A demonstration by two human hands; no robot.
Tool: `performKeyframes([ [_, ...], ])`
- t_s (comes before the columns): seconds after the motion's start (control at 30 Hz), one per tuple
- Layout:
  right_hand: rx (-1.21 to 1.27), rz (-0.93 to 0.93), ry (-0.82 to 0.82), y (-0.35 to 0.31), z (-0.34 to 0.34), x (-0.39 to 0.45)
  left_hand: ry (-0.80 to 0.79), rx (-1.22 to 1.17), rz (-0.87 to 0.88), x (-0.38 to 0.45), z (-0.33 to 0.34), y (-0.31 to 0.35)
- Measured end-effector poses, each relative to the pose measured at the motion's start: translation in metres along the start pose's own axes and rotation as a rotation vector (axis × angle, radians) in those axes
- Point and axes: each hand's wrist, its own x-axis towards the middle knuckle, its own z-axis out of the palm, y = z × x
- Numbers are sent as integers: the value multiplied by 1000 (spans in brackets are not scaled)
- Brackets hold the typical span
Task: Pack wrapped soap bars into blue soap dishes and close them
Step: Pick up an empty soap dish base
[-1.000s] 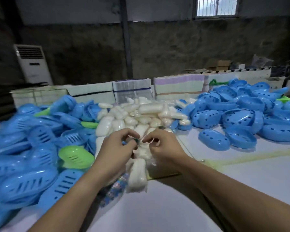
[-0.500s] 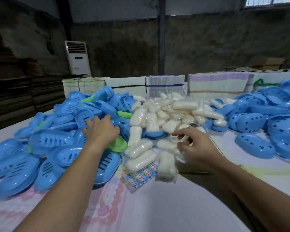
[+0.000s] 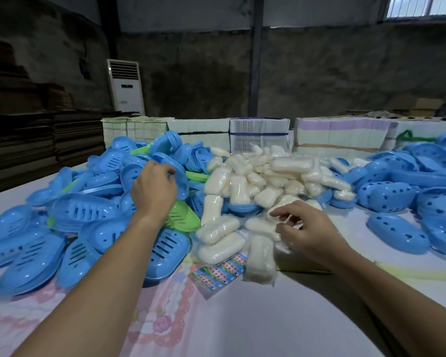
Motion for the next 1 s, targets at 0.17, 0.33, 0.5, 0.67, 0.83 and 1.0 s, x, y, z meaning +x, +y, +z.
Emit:
performKeyframes([
  [0.17,-13,25,21,1,-3,3,51,-483,-152,-6,-12,16],
  [0.33,-180,137,108,8,-20,9,-331,-1371,-783,-24,-17,69],
  [0.5,-653,355,146,29,-59,12,-548,-1997,-1291,-41,-28,93],
  [0.67,-862,694,-1,53,-87,11,-700,-1992,-1174,-60,-40,117],
  [0.83,-890,856,-86,66,-98,10,-825,-1948,-1134,-78,-35,128],
  [1.0,-951,587,19,63,-78,14,-884,-2012,-1058,-78,-36,125],
])
